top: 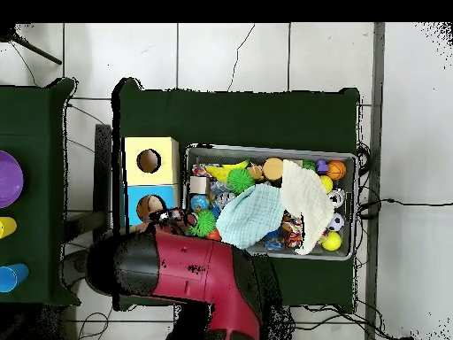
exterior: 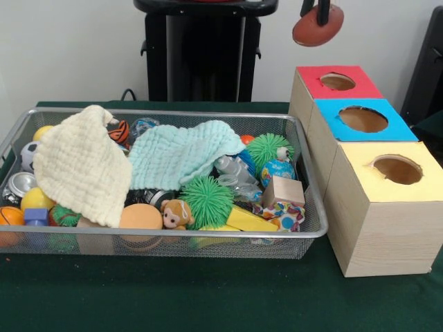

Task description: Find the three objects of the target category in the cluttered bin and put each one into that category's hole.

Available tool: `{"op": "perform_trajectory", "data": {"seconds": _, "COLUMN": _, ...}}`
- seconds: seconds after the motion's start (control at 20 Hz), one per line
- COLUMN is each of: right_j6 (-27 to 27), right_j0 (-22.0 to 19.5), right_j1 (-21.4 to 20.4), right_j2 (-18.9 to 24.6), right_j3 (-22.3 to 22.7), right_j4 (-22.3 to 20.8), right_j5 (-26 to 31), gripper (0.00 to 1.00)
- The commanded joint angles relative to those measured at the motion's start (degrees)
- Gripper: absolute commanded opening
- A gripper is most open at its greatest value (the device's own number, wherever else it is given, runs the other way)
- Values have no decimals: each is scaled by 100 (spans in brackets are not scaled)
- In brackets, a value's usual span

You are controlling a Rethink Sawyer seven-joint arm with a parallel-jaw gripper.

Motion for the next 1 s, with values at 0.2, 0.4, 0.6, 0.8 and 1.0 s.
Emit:
{"op": "perform_trajectory", "data": {"seconds": 0.2, "right_j6": -1465, "right_j0": -584, "right_j1": -158, "right_j2": 1025, "right_j3": 5, "right_j4": -417, "right_j5": 1061, "gripper": 0}}
{"op": "perform_trajectory", "data": {"seconds": 0.4, "right_j6": -1044, "right_j0": -463, "right_j1": 28, "right_j2": 1109, "right_j3": 29, "right_j4": -554, "right_j5": 795, "gripper": 0}}
{"op": "perform_trajectory", "data": {"seconds": 0.6, "right_j6": -831, "right_j0": -457, "right_j1": 144, "right_j2": 1264, "right_j3": 64, "right_j4": -533, "right_j5": 629, "gripper": 0}}
{"op": "perform_trajectory", "data": {"seconds": 0.8, "right_j6": -534, "right_j0": -470, "right_j1": 250, "right_j2": 1379, "right_j3": 122, "right_j4": -427, "right_j5": 608, "gripper": 0}}
{"op": "perform_trajectory", "data": {"seconds": 1.0, "right_j6": -358, "right_j0": -432, "right_j1": 382, "right_j2": 1394, "right_j3": 59, "right_j4": -490, "right_j5": 556, "gripper": 0}}
